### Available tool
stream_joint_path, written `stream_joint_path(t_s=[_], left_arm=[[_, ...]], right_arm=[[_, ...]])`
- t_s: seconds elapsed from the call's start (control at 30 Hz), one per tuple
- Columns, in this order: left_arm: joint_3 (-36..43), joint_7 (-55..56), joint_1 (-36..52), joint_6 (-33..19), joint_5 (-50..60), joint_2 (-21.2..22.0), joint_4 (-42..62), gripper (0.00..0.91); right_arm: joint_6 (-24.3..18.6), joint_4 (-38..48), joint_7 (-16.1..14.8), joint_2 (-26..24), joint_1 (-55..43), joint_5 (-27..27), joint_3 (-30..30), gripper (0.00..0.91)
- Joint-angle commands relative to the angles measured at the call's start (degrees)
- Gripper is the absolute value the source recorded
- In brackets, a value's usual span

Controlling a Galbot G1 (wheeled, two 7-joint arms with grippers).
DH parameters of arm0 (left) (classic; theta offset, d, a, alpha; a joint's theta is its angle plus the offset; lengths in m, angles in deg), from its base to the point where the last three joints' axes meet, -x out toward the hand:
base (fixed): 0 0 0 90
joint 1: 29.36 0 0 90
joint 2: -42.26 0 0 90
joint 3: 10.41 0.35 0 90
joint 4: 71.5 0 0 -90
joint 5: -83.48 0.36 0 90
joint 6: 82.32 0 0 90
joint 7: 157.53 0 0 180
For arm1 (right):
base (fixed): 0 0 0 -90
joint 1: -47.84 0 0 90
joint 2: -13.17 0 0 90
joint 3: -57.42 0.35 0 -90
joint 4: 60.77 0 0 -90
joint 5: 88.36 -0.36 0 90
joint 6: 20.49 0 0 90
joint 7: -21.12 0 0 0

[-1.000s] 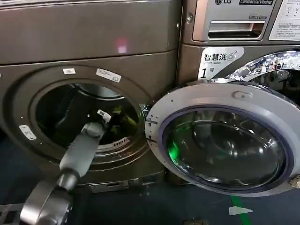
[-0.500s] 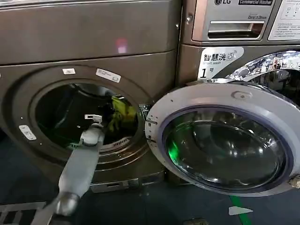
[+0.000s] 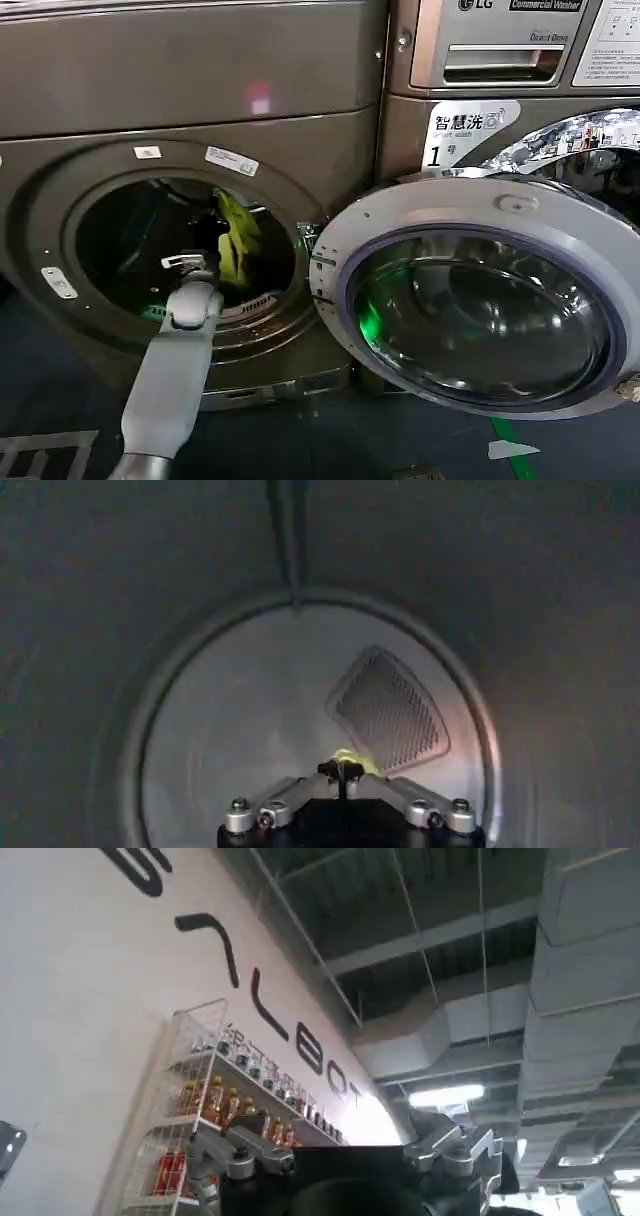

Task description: Grasp the clothes from the dryer.

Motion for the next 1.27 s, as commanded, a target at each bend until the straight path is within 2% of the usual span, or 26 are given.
stream_joint_path(t_s=[0.03, 1.27], left_arm=[[-1.0, 2.9, -2.0, 0.0, 0.9, 0.2, -6.4, 0.0], [-0.9, 2.2, -1.3, 0.2, 1.5, -0.2, -5.8, 0.0]], right_arm=[[-0.6, -0.2, -0.1, 0.1, 0.3, -0.3, 0.3, 0.907], [0.5, -0.4, -0.7, -0.2, -0.2, -0.4, 0.5, 0.907]])
